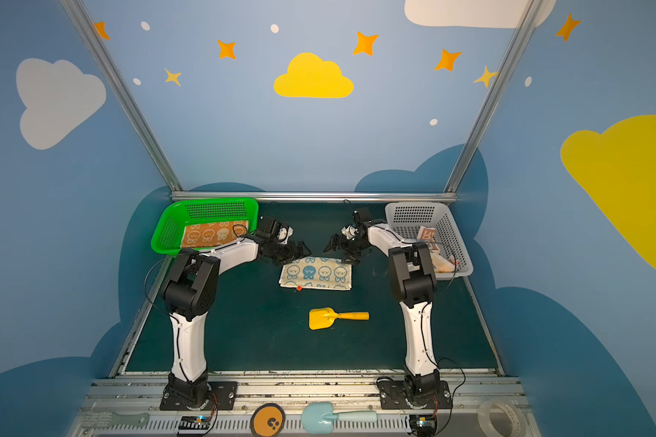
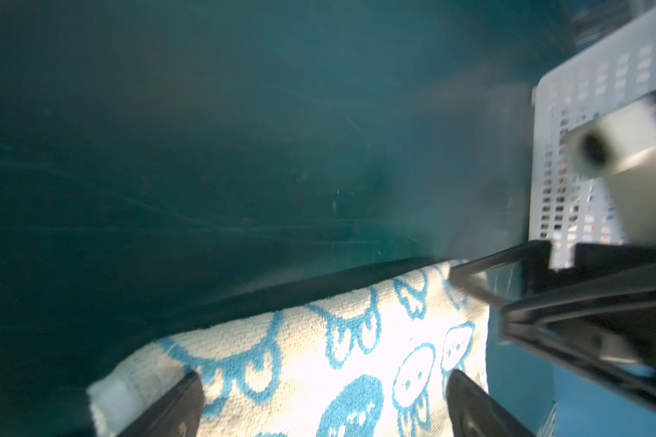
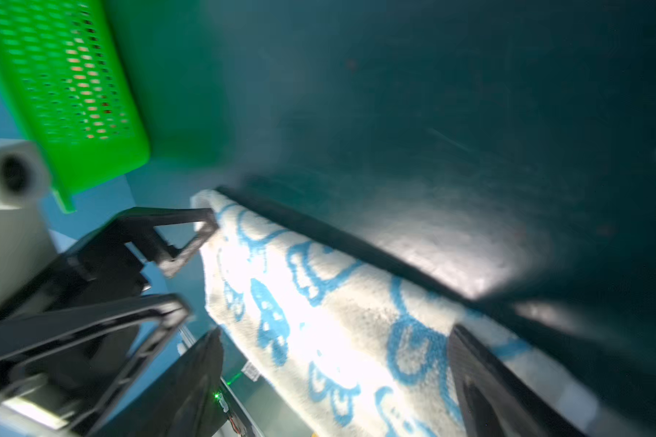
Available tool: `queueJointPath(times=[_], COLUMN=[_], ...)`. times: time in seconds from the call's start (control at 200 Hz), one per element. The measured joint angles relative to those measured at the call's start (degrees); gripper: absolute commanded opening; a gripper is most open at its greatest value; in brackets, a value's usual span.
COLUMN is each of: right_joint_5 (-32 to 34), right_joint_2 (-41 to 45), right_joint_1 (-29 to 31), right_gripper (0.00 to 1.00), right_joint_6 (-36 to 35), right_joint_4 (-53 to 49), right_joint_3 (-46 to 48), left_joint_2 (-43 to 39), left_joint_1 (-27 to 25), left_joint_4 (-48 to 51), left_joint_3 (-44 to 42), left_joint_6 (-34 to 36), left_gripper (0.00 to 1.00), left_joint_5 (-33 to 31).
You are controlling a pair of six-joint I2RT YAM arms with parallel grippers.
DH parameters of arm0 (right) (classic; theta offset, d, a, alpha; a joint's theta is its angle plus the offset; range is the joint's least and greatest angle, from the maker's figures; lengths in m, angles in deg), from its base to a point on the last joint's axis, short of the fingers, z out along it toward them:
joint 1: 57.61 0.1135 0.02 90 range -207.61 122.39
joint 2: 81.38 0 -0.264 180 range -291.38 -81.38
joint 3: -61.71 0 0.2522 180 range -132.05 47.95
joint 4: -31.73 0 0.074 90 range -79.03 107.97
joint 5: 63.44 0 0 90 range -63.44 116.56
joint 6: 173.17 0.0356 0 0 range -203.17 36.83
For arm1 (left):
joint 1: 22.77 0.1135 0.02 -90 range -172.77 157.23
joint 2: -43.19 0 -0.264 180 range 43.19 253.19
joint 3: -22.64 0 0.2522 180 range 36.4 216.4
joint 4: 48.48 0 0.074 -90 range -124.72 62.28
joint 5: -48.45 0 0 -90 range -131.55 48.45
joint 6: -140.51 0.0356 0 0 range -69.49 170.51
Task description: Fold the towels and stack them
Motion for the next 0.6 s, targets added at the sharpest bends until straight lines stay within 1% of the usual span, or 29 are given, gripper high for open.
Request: queueJointPath(times=[0.18,0.295,0.451,0.601], right_joint_5=[-0.02,1.53,5.27,8.66], right_joint_2=[0.00,1.18,7.67,14.05], right_joint_1=[-0.11,-0.09,0.00,0.00], right_gripper=[0.91,0.91,0.91,0.91], right_joint_6=[-0.44,-1.07,-2.67,-3.78], right_joint_4=[-0.44,-1.66,-4.83,-6.60], right_joint_3=[-0.46,-0.33,1.88,6.14], left_joint_2=[-0.33,-2.25,-6.49,-8.11], left_joint_1=[0.07,-0.02,0.04,0.07], left_joint_4=[0.22,3.74,9.94,12.15], left_joint_3=[-0.31,-0.31,-0.33,-2.21], left_joint_6=[1.36,2.93,4.17,4.81], left_gripper=[0.99,0.99,0.99,0.99], left_joint_5=[-0.35,-2.54,-7.06,-9.03])
